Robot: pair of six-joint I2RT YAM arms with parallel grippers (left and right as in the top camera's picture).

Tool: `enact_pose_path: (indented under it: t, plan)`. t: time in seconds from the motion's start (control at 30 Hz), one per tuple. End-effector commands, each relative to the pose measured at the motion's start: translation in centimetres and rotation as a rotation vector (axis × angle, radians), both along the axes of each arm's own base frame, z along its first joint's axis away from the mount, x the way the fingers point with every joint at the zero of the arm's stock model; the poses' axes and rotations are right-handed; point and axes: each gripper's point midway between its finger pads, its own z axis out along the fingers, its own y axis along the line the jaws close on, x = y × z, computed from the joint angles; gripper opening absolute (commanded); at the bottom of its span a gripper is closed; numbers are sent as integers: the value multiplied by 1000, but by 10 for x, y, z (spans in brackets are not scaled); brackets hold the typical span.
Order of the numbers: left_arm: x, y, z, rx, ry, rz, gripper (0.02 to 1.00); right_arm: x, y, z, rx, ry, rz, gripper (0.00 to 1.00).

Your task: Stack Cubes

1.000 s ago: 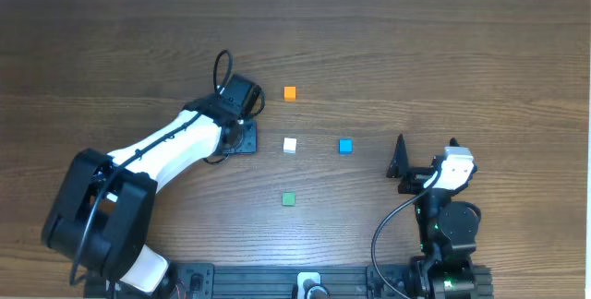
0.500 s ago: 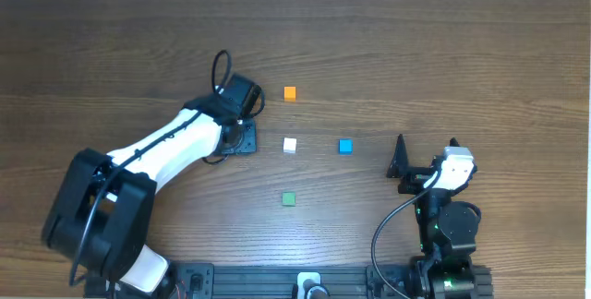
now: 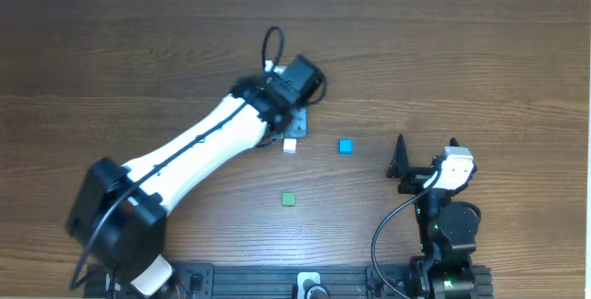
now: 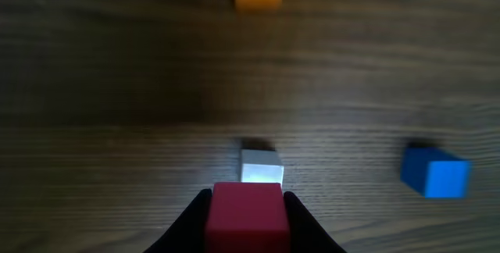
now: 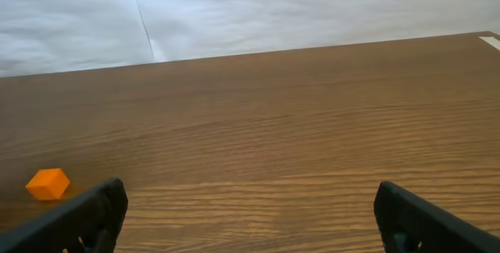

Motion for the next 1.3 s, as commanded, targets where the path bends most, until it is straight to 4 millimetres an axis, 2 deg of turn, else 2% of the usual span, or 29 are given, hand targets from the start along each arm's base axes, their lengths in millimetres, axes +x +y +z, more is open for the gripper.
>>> enact_pose_path:
  t: [0.03,0.3,1.3]
  plan:
    - [-6,-11,-19,23,28,13,143,0,-1,-2,-1,2,-1,993]
    - [-9,-15,-35,37,56,2,143,0,-1,-2,-1,2,-1,993]
    - [-12,-13,-61,80,104,1,150,0,-1,-2,-1,2,-1,993]
